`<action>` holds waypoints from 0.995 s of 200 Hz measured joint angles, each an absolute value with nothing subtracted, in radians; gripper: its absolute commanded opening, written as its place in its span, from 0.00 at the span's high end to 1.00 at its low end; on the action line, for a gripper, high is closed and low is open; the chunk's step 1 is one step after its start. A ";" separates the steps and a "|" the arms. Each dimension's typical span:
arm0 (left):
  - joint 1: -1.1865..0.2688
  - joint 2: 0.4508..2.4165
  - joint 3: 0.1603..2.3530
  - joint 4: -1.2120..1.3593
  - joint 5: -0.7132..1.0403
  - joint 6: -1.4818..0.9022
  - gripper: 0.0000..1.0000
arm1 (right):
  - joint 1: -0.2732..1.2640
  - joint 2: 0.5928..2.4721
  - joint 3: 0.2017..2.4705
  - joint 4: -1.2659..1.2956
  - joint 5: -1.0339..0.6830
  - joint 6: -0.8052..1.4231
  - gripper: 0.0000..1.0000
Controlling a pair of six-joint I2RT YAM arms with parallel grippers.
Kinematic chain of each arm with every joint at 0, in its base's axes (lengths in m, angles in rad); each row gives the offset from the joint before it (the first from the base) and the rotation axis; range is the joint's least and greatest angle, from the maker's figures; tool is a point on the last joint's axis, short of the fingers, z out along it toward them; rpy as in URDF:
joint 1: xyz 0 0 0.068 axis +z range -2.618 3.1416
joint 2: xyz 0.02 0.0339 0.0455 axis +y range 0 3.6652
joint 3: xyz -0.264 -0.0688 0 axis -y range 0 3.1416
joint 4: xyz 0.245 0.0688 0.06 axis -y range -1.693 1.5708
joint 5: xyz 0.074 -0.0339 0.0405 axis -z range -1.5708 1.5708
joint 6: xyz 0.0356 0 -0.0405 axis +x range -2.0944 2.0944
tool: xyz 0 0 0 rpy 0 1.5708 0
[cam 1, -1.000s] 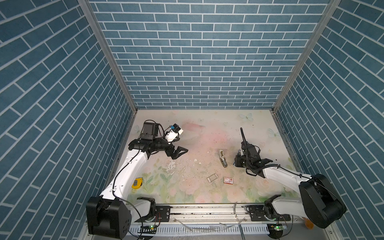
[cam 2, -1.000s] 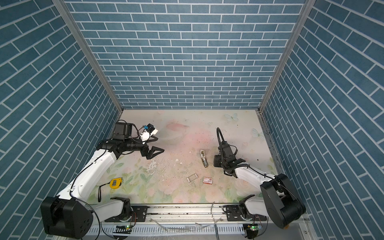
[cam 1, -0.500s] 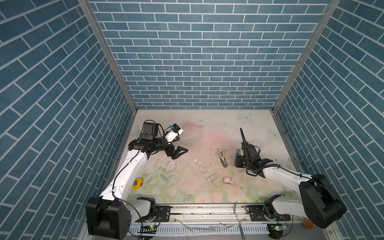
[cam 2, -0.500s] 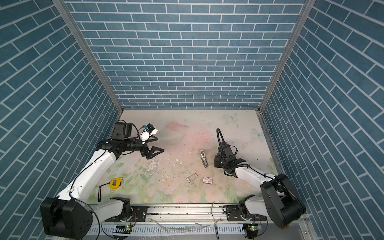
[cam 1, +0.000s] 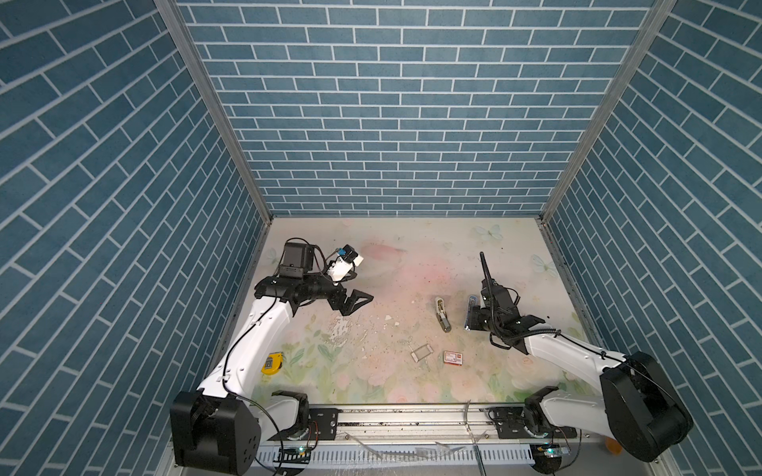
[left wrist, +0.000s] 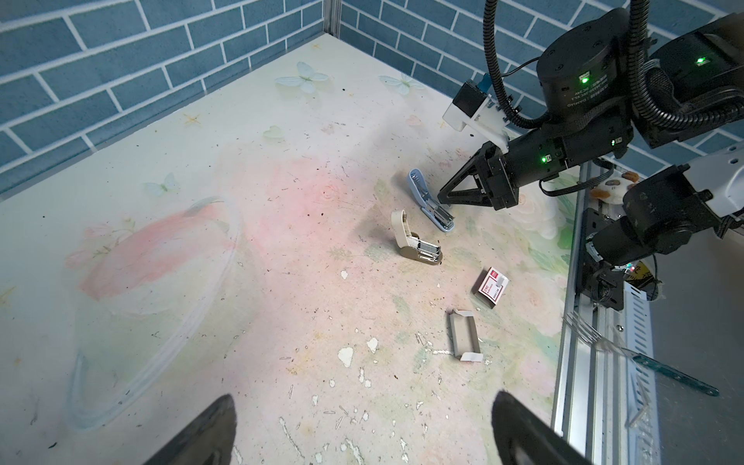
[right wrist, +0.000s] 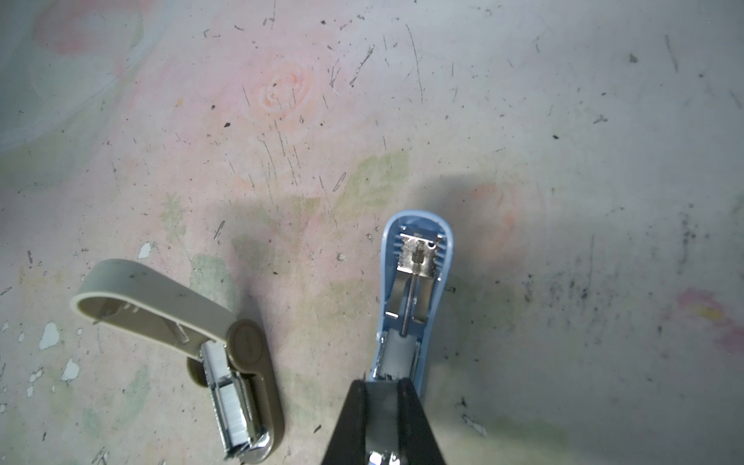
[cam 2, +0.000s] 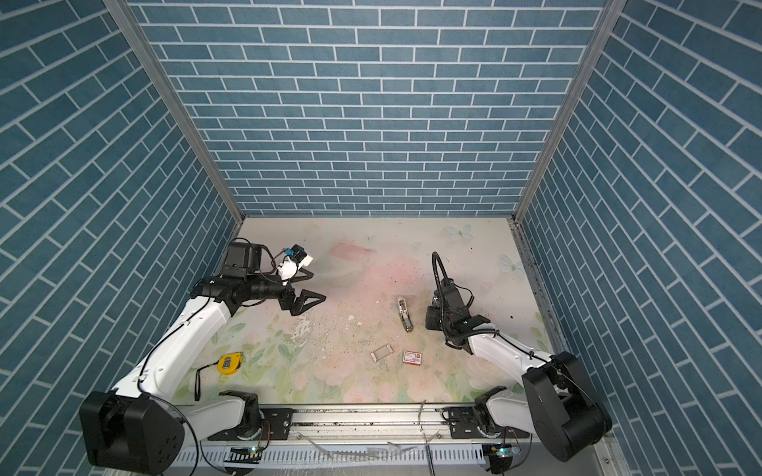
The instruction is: Load the staples into the stapler
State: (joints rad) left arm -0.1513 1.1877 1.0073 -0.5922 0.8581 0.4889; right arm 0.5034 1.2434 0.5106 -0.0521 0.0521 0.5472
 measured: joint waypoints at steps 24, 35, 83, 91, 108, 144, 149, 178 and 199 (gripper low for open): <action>-0.152 1.190 1.014 -0.593 0.858 0.491 0.01 | 0.503 1.243 0.511 -0.052 0.064 0.565 0.89; -0.153 1.194 1.021 -0.596 0.857 0.495 0.00 | 0.503 1.243 0.510 -0.052 0.068 0.579 0.89; -0.155 1.218 1.043 -0.597 0.860 0.509 0.00 | 0.504 1.234 0.510 -0.040 0.073 0.621 0.90; -0.155 1.222 1.043 -0.592 0.862 0.508 0.00 | 0.504 1.233 0.510 -0.037 0.074 0.628 0.90; -0.155 1.233 1.043 -0.579 0.871 0.500 0.01 | 0.504 1.233 0.509 -0.032 0.075 0.638 0.89; -0.156 1.248 1.043 -0.540 0.887 0.475 0.01 | 0.505 1.233 0.506 -0.022 0.075 0.652 0.90; -0.157 1.250 1.043 -0.537 0.888 0.472 0.01 | 0.506 1.234 0.506 -0.022 0.075 0.655 0.90; -0.160 1.257 1.043 -0.525 0.889 0.464 0.00 | 0.511 1.246 0.506 -0.015 0.072 0.658 0.89; -0.162 1.257 1.041 -0.517 0.889 0.462 0.00 | 0.515 1.271 0.506 -0.014 0.067 0.658 0.89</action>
